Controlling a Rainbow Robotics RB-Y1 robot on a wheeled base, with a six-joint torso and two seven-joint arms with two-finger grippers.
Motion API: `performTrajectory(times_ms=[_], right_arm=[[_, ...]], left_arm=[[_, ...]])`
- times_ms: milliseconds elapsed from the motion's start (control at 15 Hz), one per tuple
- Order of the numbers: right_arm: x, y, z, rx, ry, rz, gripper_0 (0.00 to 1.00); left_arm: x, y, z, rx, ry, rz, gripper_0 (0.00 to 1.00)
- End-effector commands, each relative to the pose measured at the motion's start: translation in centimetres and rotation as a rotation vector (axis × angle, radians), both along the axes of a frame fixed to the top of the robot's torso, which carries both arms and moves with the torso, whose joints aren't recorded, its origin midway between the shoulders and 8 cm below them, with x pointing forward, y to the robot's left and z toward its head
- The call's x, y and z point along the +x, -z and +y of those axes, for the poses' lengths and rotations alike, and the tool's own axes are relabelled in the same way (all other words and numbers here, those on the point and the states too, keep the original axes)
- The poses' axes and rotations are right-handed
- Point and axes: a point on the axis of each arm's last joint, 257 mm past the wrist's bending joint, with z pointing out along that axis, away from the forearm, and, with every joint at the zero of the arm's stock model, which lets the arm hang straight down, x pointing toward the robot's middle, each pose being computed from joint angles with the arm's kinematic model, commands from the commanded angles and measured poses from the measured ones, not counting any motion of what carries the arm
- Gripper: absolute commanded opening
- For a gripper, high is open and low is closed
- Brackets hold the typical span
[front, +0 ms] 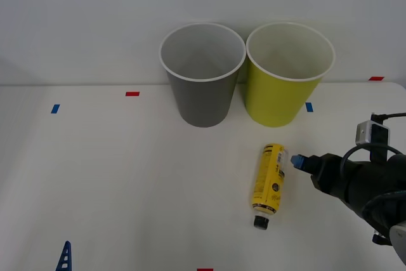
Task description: Put cans in the gray bin and PET bottles in the light green bin.
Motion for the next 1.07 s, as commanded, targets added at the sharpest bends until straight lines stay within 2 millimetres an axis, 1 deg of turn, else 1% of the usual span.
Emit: performTrajectory(times_ms=[67,133,200,533,733,1067], right_arm=[[-0.6,0.6,0.6,0.07,0.019,0.068,1.0],[-0.8,0.4,1.0,0.084,0.012,0.085,1.0],[-0.6,0.2,1.1,0.077,0.007,0.101,1.0],[3.4,0.6,2.5,0.03,-0.058,0.138,1.0],[4.5,1.5,2.9,0.013,-0.072,0.171,1.0],[6.3,3.1,3.5,0.043,-0.069,0.233,1.0]], left_arm=[[0.0,0.0,0.0,0.0,0.0,0.0,1.0],[0.0,0.0,0.0,0.0,0.0,0.0,1.0],[0.0,0.0,0.0,0.0,0.0,0.0,1.0],[0.0,0.0,0.0,0.0,0.0,0.0,1.0],[0.0,0.0,0.0,0.0,0.0,0.0,1.0],[0.0,0.0,0.0,0.0,0.0,0.0,1.0]])
